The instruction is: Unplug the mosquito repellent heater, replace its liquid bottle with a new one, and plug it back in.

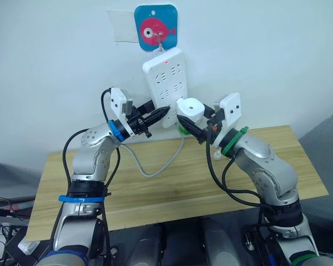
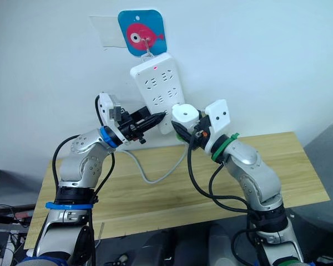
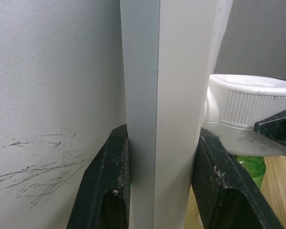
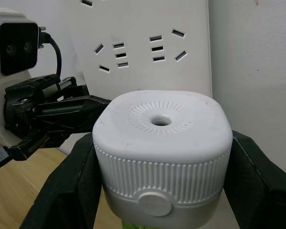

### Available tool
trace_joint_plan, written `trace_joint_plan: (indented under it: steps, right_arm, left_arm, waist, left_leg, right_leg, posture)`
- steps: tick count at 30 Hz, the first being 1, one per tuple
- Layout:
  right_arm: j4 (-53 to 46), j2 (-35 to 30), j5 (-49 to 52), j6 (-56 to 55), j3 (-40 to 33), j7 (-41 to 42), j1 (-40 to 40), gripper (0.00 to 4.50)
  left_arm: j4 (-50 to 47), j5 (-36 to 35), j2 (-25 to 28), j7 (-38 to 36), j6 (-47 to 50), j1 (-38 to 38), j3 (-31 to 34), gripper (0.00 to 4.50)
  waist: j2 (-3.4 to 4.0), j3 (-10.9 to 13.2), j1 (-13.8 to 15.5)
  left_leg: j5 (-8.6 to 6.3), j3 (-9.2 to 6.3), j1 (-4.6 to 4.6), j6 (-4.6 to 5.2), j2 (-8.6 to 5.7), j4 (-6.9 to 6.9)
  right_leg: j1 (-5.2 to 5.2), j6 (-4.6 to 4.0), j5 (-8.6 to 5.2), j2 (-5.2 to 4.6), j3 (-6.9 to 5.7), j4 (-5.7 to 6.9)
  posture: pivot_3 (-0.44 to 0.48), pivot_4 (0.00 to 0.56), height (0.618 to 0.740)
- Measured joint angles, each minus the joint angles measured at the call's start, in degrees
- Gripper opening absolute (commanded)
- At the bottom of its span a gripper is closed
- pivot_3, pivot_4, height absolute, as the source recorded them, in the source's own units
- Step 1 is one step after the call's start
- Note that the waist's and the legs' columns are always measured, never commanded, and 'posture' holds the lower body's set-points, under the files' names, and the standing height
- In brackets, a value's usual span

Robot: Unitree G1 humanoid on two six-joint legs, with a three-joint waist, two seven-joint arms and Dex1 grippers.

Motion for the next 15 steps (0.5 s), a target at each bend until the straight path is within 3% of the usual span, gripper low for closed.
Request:
trace_joint_plan:
  steps: [15]
  right_arm:
    - [1.7, 3.3, -3.4, -0.3, 0.8, -0.1, -1.0, 3.04]
  left_arm:
    - [-0.5, 0.6, -0.1, 0.0, 0.8, 0.4, 1.3, 1.3]
  waist:
    - [0.01, 0.0, -0.8]
  left_leg:
    - [0.01, 0.01, 0.0, -0.01, 0.01, 0.05]
  right_leg:
    - [-0.02, -0.01, 0.01, -0.01, 0.03, 0.09]
  posture:
    - [-0.159, 0.229, 0.74]
